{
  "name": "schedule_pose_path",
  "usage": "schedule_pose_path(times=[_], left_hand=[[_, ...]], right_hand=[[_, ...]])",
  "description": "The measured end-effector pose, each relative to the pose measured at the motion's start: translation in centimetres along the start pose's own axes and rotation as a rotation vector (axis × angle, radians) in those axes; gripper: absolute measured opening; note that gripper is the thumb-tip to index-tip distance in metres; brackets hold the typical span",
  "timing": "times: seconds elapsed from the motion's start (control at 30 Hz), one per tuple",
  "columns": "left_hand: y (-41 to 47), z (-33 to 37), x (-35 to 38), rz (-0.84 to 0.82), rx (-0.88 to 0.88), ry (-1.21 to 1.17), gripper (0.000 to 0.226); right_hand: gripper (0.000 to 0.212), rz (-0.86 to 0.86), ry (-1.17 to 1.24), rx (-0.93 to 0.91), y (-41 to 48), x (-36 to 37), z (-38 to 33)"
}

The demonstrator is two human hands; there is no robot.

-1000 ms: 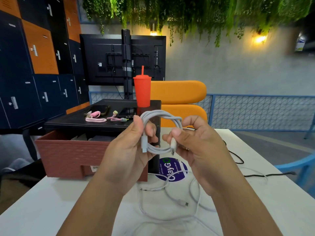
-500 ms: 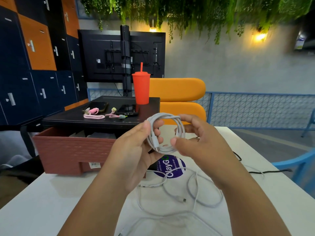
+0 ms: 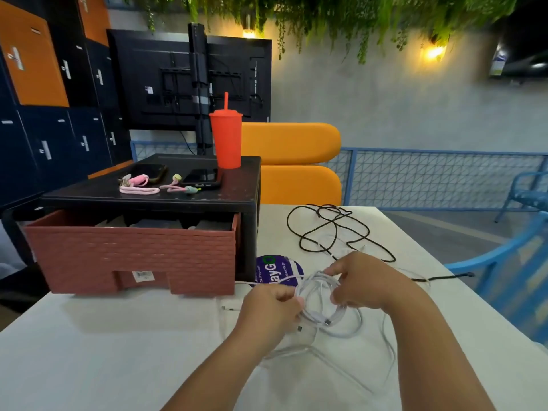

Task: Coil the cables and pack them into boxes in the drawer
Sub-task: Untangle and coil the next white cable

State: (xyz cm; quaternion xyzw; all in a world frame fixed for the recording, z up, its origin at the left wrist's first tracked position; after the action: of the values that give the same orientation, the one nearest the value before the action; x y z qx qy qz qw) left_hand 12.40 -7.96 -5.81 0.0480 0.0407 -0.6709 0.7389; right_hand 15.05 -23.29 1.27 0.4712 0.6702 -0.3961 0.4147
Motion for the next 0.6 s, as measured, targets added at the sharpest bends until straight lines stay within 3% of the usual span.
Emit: schedule_pose_path(times=[0.13, 0.2, 0.43, 0.6], left_hand=[[-0.1, -1.6, 1.2, 0.017, -0.039, 0.016, 0.014], [-0.4, -2.1, 1.6, 0.018, -0.012, 0.062, 0.026], [-2.2, -2.0, 3.1, -0.117, 0.155, 0.425, 0.023], [-2.1, -1.9, 3.2, -0.139, 0.196, 0.446, 0.022]], right_hand=[[0.039, -0.115, 0.001, 0.057, 0.8, 1.0, 1.3], [0.035, -0.169, 0.004, 0.084, 0.7, 1.1, 2.1], [0.032, -0.435, -0.107, 0.150, 0.6, 1.8, 4.0], [0.031, -0.472, -0.124, 0.165, 0.8, 2.0, 4.3]])
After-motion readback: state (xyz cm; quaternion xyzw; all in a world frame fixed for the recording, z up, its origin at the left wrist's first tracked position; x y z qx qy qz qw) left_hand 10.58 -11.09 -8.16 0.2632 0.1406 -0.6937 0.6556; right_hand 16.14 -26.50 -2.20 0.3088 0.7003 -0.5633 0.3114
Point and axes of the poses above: each hand's wrist, its own y-axis towards the middle knuckle, its own x-axis out of the palm, z = x × y, the point moved 1 cm from there along y, towards the middle knuckle, and after that the axes turned 11 degrees about -y, right-handed, at the moved point
